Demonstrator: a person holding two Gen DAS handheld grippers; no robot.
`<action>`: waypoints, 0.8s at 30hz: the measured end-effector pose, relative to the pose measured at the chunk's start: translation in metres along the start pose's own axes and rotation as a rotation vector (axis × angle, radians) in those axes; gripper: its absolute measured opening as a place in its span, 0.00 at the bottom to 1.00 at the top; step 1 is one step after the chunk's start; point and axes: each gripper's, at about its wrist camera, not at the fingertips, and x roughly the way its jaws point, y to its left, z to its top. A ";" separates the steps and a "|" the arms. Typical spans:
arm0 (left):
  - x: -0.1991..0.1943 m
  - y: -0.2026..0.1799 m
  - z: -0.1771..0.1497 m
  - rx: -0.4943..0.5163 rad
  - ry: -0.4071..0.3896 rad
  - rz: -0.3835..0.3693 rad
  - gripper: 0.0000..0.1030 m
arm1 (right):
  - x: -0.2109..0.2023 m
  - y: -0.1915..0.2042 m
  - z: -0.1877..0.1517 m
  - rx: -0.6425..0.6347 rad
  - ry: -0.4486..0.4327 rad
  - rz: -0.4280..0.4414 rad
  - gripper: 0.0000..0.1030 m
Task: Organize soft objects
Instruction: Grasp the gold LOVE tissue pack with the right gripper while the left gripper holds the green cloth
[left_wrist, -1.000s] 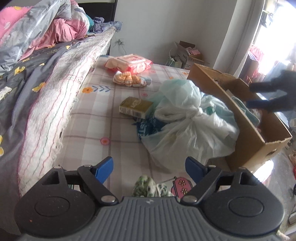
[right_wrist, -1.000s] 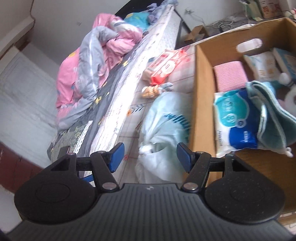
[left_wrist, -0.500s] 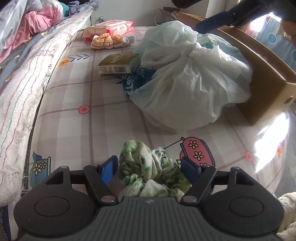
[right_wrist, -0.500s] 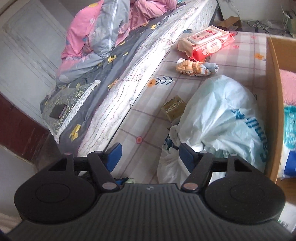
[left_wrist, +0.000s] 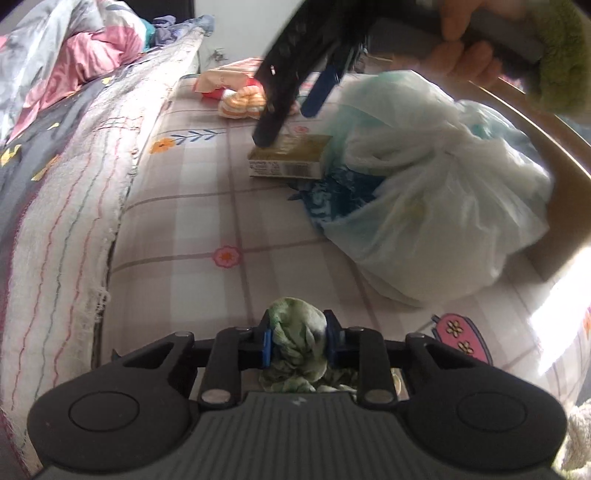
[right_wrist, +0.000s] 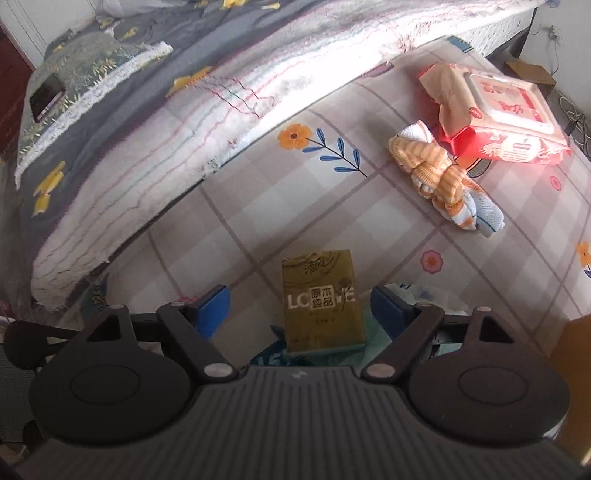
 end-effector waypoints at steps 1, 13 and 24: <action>0.001 0.004 0.001 -0.013 -0.004 0.003 0.25 | 0.009 -0.001 0.005 -0.011 0.020 -0.005 0.81; 0.001 0.025 0.004 -0.125 -0.035 -0.001 0.19 | 0.045 -0.008 0.015 -0.002 0.078 0.008 0.50; -0.046 0.020 0.020 -0.130 -0.161 0.015 0.18 | -0.109 -0.034 -0.026 0.195 -0.309 0.145 0.50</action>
